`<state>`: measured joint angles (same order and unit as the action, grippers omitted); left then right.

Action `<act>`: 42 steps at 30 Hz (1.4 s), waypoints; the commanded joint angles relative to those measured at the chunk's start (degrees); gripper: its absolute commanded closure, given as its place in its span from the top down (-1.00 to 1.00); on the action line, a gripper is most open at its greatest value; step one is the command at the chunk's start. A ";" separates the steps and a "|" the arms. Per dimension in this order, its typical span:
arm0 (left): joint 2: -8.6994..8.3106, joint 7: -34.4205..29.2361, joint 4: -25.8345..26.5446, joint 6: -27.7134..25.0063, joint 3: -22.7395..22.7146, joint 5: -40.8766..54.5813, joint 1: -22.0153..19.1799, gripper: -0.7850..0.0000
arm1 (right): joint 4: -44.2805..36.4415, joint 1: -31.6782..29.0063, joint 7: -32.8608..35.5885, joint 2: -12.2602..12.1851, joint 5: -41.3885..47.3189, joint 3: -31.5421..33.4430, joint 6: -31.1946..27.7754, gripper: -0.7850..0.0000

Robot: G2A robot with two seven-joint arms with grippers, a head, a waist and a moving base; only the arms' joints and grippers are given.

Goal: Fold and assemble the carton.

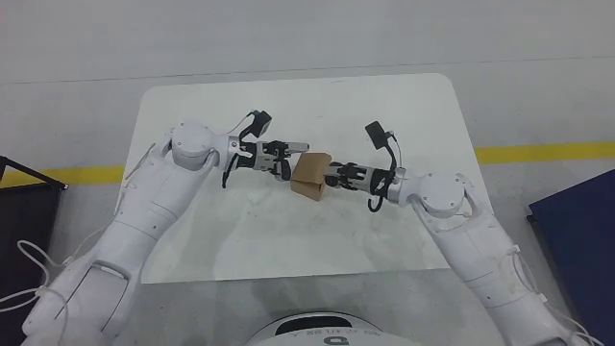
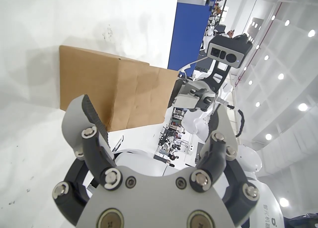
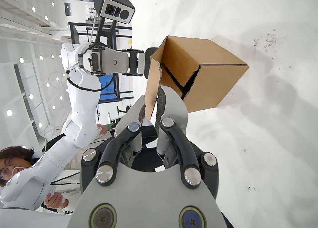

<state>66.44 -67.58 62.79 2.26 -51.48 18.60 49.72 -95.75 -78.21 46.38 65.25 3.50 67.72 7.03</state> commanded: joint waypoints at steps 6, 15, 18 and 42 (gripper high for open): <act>0.33 -0.22 -0.75 -0.37 0.51 0.34 -0.51 1.00 | 0.97 0.39 0.45 0.02 1.46 -0.46 -0.99 -1.00; 0.65 -0.31 -0.96 -0.52 1.06 0.32 -0.87 1.00 | 5.36 3.42 0.91 0.55 3.16 -2.95 -1.84 -1.00; 0.71 -0.28 -1.00 -0.65 1.10 0.26 -0.92 1.00 | 6.38 4.14 0.92 0.69 3.58 -3.58 -2.15 -1.00; 1.29 -1.70 -1.25 0.85 3.65 -4.12 -2.34 1.00 | 6.32 4.68 0.03 0.46 1.27 -4.60 -0.56 -0.73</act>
<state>67.68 -69.13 61.57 2.96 -48.09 14.82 47.52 -89.37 -73.52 46.43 65.72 4.86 63.13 6.37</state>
